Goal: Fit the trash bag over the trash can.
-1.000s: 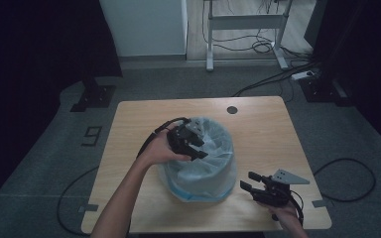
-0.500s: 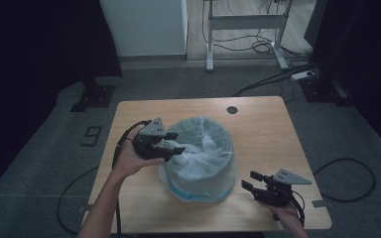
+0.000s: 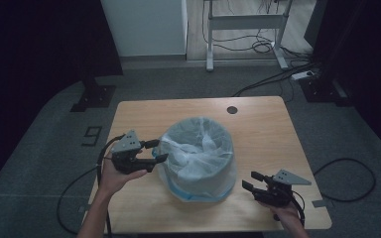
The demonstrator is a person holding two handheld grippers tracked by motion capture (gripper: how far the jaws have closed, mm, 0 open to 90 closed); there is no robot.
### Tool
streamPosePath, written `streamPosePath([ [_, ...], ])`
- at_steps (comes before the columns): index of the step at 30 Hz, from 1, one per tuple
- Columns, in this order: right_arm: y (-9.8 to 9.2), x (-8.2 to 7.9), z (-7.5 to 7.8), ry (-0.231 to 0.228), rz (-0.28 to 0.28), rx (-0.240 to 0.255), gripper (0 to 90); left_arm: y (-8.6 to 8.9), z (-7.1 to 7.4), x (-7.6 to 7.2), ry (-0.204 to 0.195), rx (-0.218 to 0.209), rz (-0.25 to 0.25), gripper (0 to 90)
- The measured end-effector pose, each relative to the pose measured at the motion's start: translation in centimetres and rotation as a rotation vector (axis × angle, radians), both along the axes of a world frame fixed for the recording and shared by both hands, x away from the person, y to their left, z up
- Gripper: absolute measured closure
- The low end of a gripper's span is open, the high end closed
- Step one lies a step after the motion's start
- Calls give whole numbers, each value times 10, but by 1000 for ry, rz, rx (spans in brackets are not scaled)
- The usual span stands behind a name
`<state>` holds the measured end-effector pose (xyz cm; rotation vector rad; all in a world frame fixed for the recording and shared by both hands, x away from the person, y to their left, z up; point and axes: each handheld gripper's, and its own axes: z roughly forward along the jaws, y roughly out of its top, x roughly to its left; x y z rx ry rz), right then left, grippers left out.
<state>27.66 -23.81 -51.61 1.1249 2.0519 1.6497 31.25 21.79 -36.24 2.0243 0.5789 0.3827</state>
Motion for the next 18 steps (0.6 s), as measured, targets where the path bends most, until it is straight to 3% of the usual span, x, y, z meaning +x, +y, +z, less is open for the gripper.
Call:
streamPosePath([
  [10,-9,-2,-2,-4,-32,-18,394,29,-21,-30,0,-6,77,402],
  [18,-14,-3,-7,-3,-60,-37,389,49,-62,-47,47,3,136,397],
])
